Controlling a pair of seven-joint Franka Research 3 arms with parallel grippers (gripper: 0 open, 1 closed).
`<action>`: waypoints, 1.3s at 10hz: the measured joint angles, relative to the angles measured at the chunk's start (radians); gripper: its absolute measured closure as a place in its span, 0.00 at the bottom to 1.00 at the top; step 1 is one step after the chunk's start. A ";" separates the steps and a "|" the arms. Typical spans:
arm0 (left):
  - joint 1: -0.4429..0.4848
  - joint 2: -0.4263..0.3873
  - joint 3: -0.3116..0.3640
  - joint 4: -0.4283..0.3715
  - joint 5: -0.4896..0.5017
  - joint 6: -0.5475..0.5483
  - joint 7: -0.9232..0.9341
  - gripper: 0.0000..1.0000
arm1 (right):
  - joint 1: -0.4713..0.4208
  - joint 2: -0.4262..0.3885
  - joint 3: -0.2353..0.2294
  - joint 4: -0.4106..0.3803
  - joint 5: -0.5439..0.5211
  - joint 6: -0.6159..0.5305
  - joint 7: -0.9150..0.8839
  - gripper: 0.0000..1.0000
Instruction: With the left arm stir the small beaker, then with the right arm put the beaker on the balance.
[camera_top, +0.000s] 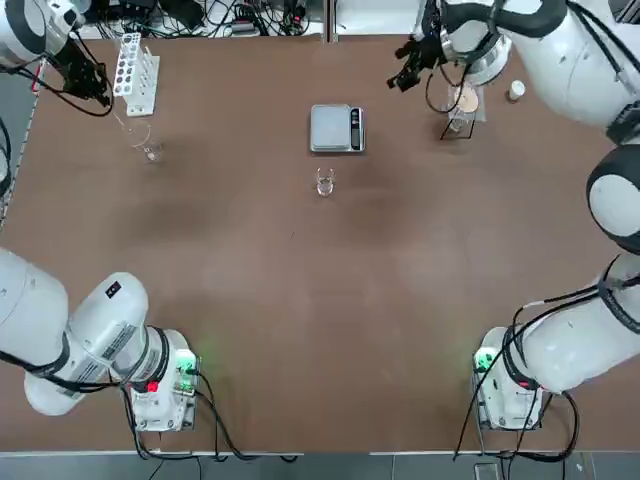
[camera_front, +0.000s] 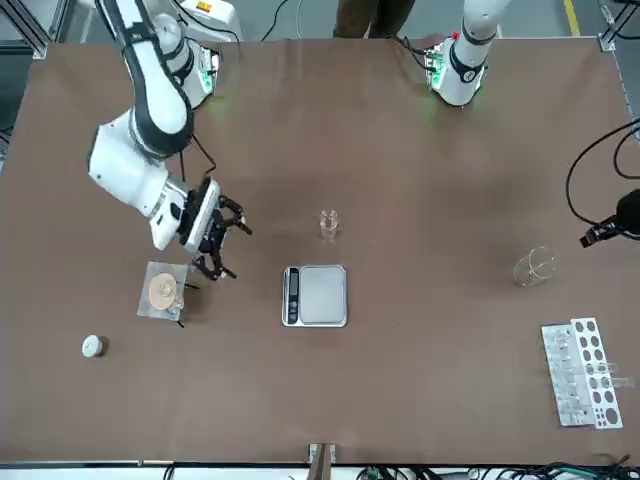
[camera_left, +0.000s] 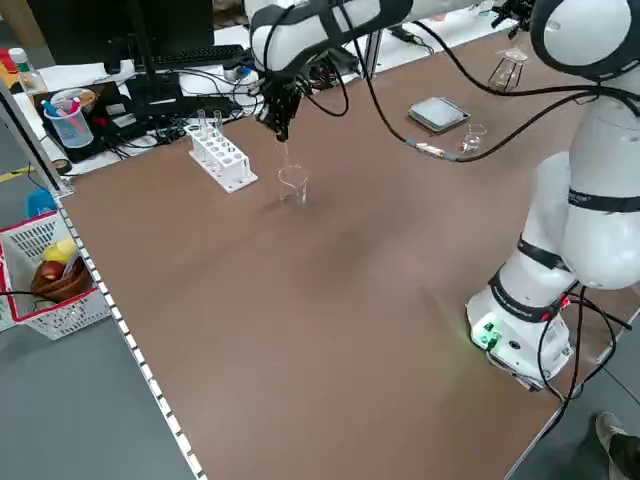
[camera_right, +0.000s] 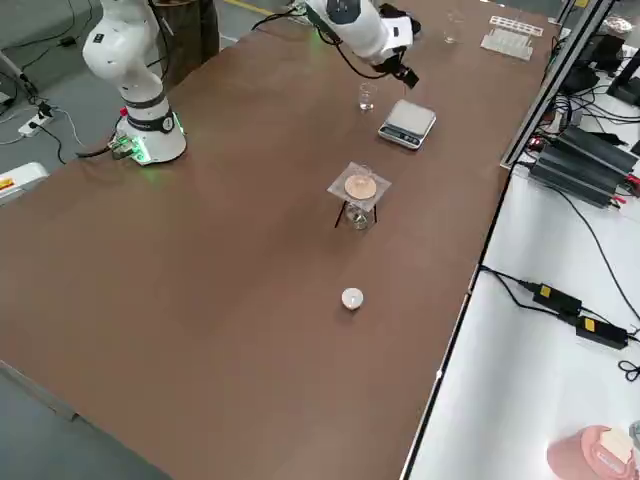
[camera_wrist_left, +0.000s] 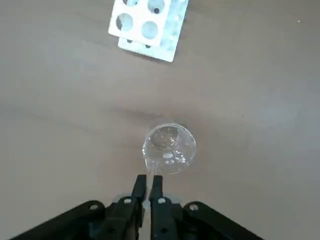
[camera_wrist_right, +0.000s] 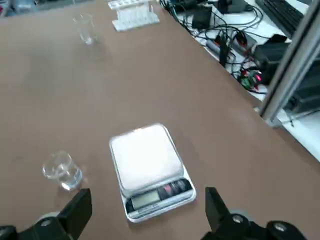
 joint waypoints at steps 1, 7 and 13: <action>-0.002 0.013 -0.004 0.000 0.000 0.011 0.000 0.92 | 0.019 0.015 0.003 -0.009 0.117 0.006 -0.069 0.00; -0.002 0.111 -0.005 0.000 0.000 0.051 0.000 0.92 | 0.039 0.110 0.007 -0.130 0.840 -0.214 -0.731 0.00; -0.001 0.179 -0.004 -0.003 0.000 0.094 0.000 0.92 | 0.097 0.234 0.024 -0.210 0.928 -0.370 -1.030 0.00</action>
